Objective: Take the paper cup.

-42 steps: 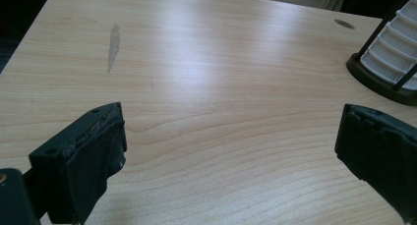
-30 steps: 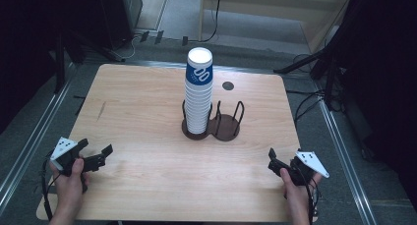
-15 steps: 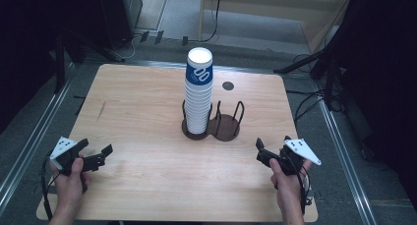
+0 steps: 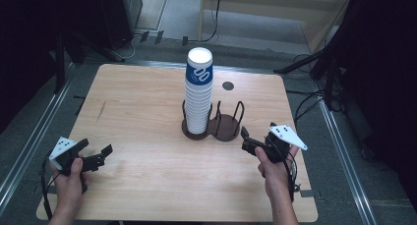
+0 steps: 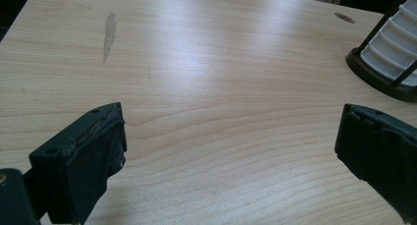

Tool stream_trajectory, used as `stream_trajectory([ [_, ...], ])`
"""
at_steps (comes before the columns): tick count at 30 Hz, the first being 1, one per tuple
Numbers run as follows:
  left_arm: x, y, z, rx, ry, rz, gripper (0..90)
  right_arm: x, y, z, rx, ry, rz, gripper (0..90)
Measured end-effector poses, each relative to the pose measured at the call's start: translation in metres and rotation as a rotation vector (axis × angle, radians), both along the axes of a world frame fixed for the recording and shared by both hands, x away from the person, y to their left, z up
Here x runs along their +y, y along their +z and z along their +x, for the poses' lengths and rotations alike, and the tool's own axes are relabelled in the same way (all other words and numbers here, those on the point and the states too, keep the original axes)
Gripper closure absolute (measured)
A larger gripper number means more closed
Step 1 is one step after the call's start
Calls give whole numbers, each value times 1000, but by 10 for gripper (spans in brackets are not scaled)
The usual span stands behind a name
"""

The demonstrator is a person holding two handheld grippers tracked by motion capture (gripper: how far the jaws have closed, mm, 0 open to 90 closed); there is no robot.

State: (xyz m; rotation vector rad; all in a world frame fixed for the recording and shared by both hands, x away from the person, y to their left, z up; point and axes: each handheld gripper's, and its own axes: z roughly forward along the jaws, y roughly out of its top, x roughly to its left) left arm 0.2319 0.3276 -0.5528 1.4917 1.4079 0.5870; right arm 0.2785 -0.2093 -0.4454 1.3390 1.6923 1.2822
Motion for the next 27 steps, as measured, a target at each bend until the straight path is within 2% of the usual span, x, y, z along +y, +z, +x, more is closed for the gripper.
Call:
stream_trajectory([
  [8, 0, 0, 0, 1, -4, 0, 0, 20, 12, 9, -12, 31, 7, 18],
  [17, 0, 0, 0, 3, -9, -3, 0, 40, 19, 15, -18, 65, 30, 18],
  [27, 0, 0, 1, 0, -13, -9, 0, 60, 28, 21, -27, 97, 30, 17],
])
